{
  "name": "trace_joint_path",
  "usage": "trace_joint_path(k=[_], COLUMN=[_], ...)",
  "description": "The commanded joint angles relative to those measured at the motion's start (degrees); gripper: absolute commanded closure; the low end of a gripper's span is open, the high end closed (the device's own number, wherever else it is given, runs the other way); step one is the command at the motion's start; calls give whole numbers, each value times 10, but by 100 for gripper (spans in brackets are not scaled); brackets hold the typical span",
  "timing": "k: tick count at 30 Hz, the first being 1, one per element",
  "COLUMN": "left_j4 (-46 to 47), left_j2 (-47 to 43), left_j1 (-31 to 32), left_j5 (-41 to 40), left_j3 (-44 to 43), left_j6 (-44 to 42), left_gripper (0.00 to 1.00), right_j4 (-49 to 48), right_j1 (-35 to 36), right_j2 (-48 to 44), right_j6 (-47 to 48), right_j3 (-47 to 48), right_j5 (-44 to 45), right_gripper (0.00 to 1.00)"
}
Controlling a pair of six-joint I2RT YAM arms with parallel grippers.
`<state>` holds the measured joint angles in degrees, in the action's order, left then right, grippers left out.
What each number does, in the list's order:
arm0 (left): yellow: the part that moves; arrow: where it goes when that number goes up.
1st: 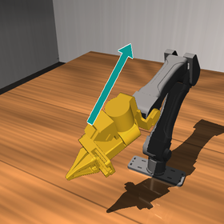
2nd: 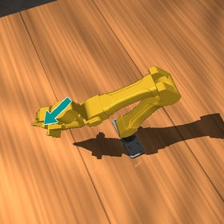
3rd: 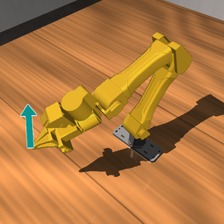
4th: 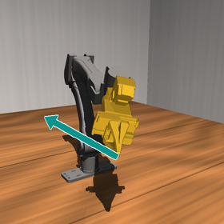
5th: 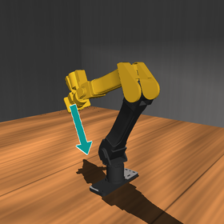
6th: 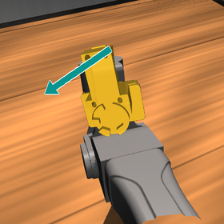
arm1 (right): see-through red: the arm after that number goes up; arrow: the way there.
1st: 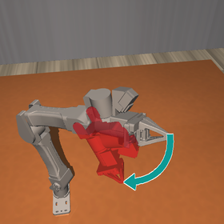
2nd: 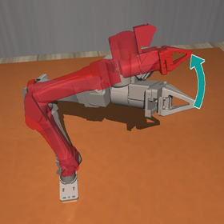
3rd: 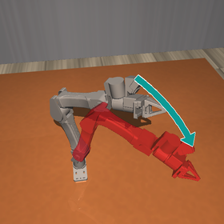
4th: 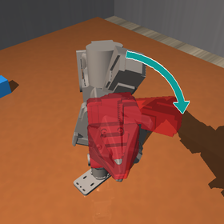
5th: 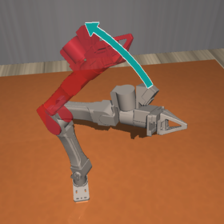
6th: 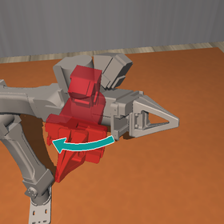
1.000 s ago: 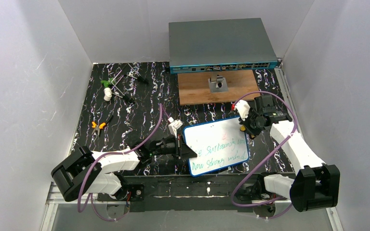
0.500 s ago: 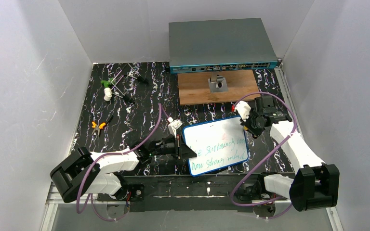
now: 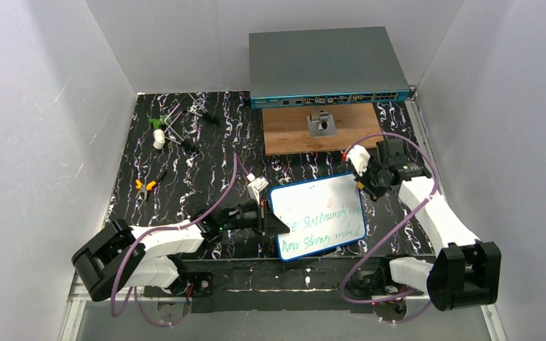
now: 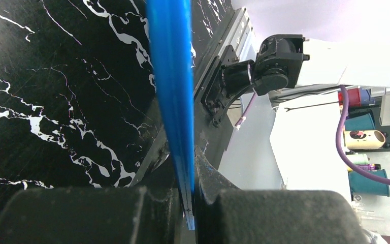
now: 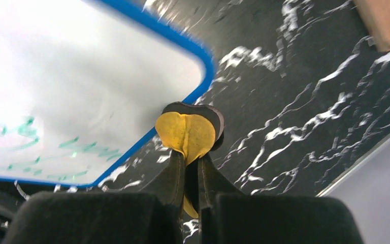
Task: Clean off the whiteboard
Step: Erase the whiteboard at the center of the board.
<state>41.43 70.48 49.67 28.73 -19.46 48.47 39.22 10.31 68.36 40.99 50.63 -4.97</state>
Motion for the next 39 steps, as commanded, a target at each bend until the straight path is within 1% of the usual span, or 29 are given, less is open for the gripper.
trace_joint_path(k=[1,5,10,14,17,20,28,33,36,39], left_j4=[79,76,69,73,82,97,131,143,147,161], left_j2=[-25,-27,-33,-23,-13,0,33,51,57,71], left_j1=[3,2,2,3,3,3,3,3,3,3], left_j5=[36,37,34,38,39,39,30,27,28,43], left_j3=[-12,-14,-15,-19,-23,-26,-35,-39,-42,-46], left_j6=[-28,-28,-30,-25,-17,-6,21,32,35,43], left_gripper=[100,100,100,100,100,100,100,100,100,100], right_j4=[42,54,68,72,64,63,69,68,54,55], right_j1=[2,2,2,14,33,72,228,292,308,342], right_j2=[-35,-20,-15,-15,13,47,96,107,100,88], right_j6=[39,36,33,-7,-62,-95,-115,-118,-114,-83], right_j3=[-53,-28,3,49,86,116,154,168,159,161], right_j5=[-29,-32,-67,-154,-216,-248,-301,-289,-228,-170], right_gripper=[99,99,99,99,99,99,99,99,99,99])
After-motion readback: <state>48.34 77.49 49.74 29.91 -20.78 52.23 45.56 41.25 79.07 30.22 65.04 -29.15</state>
